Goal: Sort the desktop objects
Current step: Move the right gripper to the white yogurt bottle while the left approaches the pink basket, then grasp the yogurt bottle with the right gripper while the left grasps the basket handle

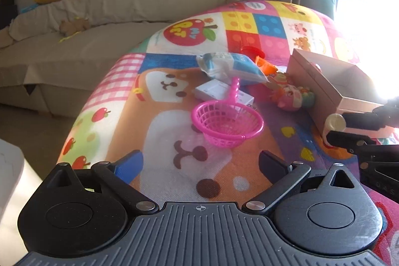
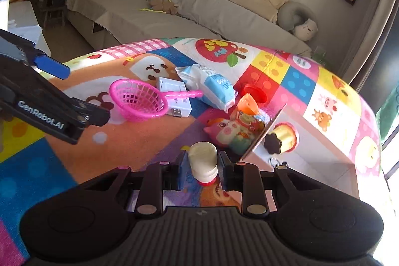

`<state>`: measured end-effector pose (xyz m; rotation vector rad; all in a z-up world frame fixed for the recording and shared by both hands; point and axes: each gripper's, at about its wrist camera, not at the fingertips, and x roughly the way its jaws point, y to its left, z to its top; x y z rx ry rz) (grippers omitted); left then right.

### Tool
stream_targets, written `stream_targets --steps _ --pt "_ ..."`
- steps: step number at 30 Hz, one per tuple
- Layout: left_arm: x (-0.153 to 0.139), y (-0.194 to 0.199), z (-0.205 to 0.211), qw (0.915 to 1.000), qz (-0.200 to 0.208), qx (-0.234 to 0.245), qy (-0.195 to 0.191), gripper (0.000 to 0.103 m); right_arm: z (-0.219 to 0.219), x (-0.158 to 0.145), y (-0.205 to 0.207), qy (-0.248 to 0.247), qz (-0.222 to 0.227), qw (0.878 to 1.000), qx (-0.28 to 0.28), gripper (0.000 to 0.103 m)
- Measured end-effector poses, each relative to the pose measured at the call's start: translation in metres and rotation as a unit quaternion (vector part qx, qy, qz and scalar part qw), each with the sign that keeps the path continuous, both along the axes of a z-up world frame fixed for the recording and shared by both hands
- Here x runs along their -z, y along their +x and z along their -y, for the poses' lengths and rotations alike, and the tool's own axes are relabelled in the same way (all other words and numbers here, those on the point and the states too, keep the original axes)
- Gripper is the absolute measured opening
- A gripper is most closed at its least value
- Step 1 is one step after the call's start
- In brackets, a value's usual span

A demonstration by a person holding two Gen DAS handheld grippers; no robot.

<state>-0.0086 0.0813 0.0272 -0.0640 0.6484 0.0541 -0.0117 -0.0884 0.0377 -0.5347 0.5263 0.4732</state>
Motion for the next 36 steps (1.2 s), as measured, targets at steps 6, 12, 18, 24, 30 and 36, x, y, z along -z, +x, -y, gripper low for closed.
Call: stream_targets --steps 6,12,18,24,30,36 --pt "-0.003 0.031 0.024 0.9982 0.011 0.04 0.044 0.102 0.05 0.003 -0.027 0.001 -0.017 0.999 0.041 0.025" --pt "0.006 0.083 0.03 0.9972 -0.022 0.034 0.063 0.102 0.074 0.008 -0.045 -0.005 -0.016 0.998 0.062 0.025" --pt "0.012 0.087 0.031 0.9967 -0.032 0.026 0.07 0.088 0.079 0.009 -0.056 -0.004 -0.012 0.999 0.051 0.026" --pt "0.011 0.054 0.032 0.9981 -0.027 0.028 0.049 0.088 0.083 0.005 -0.057 0.035 -0.023 0.998 0.045 0.067" --pt "0.012 0.013 0.043 0.9979 -0.029 0.058 0.0 0.089 0.093 0.001 -0.043 0.104 -0.076 0.989 0.072 0.074" --pt "0.014 -0.015 0.06 0.9912 -0.047 0.123 -0.013 0.095 0.092 0.015 -0.025 0.129 -0.115 0.979 0.105 0.068"
